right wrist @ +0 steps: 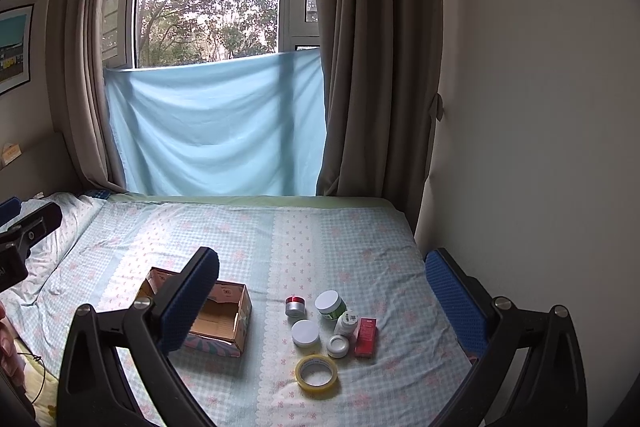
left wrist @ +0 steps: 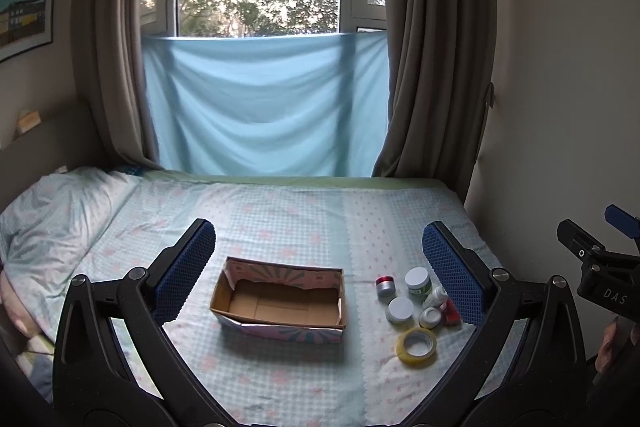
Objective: Organize rigid objects
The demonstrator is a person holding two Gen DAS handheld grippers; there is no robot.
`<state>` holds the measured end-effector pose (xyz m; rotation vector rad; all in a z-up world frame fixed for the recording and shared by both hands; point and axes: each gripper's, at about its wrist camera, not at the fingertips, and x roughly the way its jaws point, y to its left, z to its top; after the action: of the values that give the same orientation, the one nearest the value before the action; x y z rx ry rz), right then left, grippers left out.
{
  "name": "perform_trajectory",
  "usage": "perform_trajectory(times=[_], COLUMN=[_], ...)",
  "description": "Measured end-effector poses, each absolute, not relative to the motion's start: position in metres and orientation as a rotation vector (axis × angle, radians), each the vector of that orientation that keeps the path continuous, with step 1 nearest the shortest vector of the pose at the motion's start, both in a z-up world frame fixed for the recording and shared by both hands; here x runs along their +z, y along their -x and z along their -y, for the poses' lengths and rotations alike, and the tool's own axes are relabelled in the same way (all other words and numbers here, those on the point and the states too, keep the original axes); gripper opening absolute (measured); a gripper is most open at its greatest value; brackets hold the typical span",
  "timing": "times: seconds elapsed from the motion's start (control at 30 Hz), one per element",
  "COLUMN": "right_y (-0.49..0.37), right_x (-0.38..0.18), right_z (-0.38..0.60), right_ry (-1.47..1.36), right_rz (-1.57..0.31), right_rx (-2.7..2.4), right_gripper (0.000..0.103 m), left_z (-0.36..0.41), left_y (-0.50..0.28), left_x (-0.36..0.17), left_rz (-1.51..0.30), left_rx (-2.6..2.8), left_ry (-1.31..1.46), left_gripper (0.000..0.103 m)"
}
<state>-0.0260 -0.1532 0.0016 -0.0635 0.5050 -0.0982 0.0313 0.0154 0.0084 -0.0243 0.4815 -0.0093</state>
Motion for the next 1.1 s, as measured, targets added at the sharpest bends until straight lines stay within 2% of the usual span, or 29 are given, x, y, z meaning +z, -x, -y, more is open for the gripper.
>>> perform_trajectory(times=[0.23, 0.53, 0.77, 1.1], right_y=[0.008, -0.030, -0.077, -0.147], right_x=[-0.007, -0.061, -0.126, -0.222], right_z=[0.174, 0.218, 0.252, 0.278], right_ry=[0.028, -0.054, -0.098, -0.150], right_rz=[-0.555, -0.684, -0.819, -0.967], right_rx=[-0.166, -0.212, -0.234, -0.244], right_gripper=[0.103, 0.103, 0.103, 0.103], left_z=[0.004, 0.047, 0.086, 0.121], left_y=[-0.075, -0.174, -0.268, -0.378], left_x=[-0.012, -0.085, -0.162, -0.301], left_rz=[-0.574, -0.803, -1.003, -1.294], left_rx=[-0.082, -0.213, -0.241, -0.190], left_ry=[-0.014, 0.016, 0.041, 0.079], left_gripper=[0.103, 0.103, 0.103, 0.103])
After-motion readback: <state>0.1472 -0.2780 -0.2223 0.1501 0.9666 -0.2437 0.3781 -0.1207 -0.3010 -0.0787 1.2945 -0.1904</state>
